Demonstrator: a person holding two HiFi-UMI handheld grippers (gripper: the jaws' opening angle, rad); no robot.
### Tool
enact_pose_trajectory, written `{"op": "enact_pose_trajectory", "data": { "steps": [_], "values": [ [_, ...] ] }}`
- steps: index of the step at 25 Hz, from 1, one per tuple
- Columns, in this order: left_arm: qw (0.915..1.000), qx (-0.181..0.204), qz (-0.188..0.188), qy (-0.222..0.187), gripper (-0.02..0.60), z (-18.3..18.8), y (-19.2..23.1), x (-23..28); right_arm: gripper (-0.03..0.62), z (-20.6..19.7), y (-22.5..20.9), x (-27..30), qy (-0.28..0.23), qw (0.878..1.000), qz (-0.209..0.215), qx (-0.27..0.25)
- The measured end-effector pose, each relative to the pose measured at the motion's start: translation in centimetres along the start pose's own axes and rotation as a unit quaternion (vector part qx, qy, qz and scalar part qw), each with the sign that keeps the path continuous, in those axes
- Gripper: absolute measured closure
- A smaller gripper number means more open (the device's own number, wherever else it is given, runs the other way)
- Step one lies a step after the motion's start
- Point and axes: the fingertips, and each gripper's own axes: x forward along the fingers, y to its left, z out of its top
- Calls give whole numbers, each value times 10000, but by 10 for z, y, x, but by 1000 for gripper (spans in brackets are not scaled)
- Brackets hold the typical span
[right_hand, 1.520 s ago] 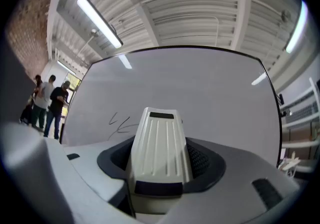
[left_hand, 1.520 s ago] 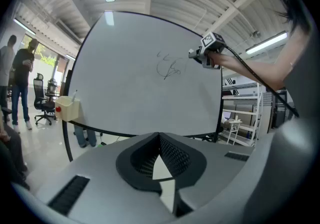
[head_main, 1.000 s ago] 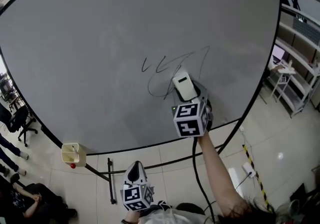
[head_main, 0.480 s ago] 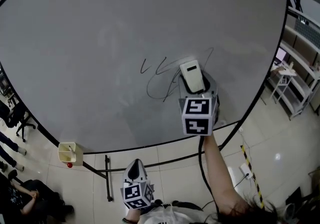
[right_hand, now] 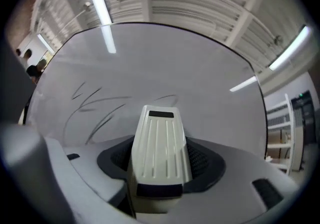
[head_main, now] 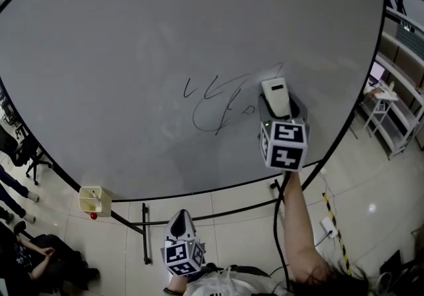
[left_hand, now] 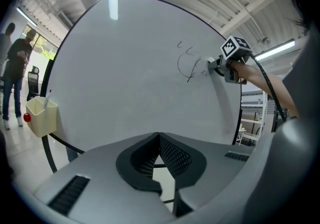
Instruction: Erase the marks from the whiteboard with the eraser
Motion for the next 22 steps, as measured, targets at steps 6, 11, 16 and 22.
{"op": "enact_pose_trajectory", "data": {
  "steps": [6, 11, 16, 22],
  "values": [
    [9999, -61, 118, 13, 586, 0, 4, 3, 313, 3, -31, 2, 22, 9973, -23, 728],
    [9999, -99, 75, -13, 586, 0, -6, 6, 312, -64, 112, -21, 508, 9938, 909, -392],
    [9999, -99, 87, 24, 586, -2, -9, 3, 313, -85, 120, -22, 561, 9906, 973, -780],
    [9999, -85, 135, 52, 586, -4, -4, 1, 313, -54, -44, 2, 345, 9912, 133, 1272]
  ]
}}
